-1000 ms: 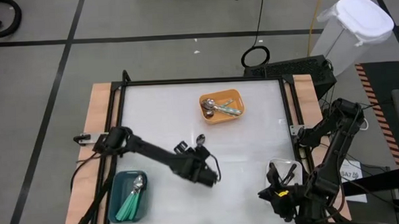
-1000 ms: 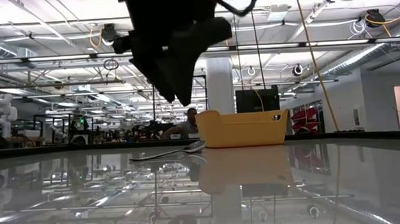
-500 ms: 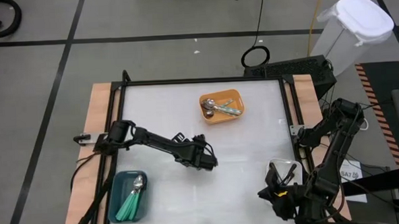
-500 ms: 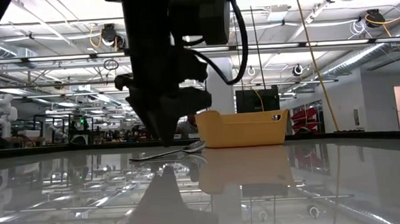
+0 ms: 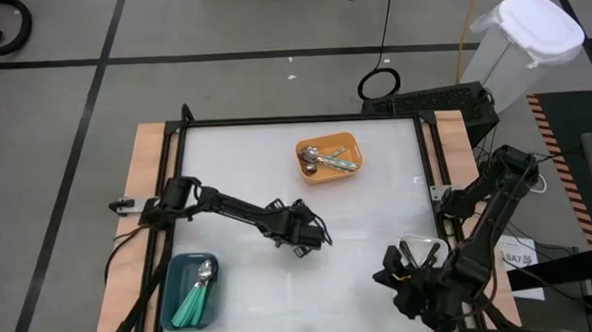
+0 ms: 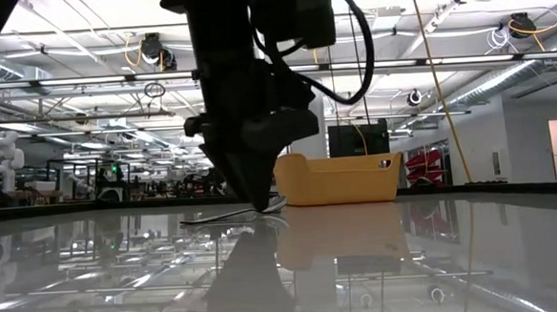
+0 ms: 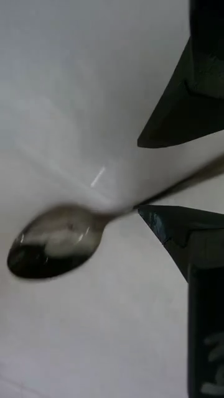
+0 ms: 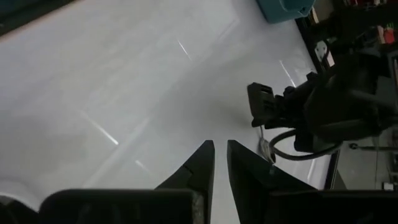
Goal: Sort silverware by color (type)
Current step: Put the black spoon into the white bin
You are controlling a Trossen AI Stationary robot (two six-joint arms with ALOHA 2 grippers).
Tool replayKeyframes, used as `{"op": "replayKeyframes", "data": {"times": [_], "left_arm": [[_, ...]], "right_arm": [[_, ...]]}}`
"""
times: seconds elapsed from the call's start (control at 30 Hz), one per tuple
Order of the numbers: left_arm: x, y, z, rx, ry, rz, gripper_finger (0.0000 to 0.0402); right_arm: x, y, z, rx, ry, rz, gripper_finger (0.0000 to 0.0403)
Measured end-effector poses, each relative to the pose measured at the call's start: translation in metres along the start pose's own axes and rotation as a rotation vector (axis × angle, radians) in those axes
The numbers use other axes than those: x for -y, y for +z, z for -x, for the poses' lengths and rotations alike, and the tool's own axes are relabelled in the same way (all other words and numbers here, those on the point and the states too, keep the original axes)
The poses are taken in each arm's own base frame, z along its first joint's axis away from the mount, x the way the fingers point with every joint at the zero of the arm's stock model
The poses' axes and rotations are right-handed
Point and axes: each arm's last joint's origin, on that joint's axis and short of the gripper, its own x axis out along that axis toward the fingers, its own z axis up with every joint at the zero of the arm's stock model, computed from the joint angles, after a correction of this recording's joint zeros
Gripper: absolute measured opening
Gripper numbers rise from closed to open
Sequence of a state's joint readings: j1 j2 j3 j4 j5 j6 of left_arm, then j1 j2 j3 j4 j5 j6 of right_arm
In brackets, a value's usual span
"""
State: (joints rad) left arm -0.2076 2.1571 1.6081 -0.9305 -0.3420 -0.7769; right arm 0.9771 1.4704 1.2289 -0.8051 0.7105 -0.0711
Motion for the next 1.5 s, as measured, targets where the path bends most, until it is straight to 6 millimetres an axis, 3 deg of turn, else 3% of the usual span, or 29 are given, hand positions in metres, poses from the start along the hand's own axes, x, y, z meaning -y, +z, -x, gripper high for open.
{"op": "replayKeyframes", "data": {"times": [0.23, 0.7, 0.83, 1.13, 1.5], "left_arm": [[-0.012, 0.005, -0.004, -0.033, 0.042, 0.041, 0.0161], [-0.008, 0.008, -0.015, -0.053, -0.014, -0.050, 0.0158], [-0.007, 0.009, -0.015, -0.056, -0.025, -0.081, 0.0129], [0.001, 0.001, -0.013, -0.036, -0.011, -0.240, 0.0013], [0.009, -0.001, -0.005, -0.018, -0.006, -0.306, 0.0001]], "right_arm": [[0.007, -0.001, -0.006, -0.021, -0.010, -0.033, 0.0038], [0.008, -0.003, -0.006, -0.033, -0.009, -0.082, 0.0038], [0.008, -0.003, -0.006, -0.034, -0.009, -0.081, 0.0038], [0.007, -0.003, -0.006, -0.034, -0.009, -0.081, 0.0038], [0.007, -0.003, -0.006, -0.034, -0.009, -0.066, 0.0038]]}}
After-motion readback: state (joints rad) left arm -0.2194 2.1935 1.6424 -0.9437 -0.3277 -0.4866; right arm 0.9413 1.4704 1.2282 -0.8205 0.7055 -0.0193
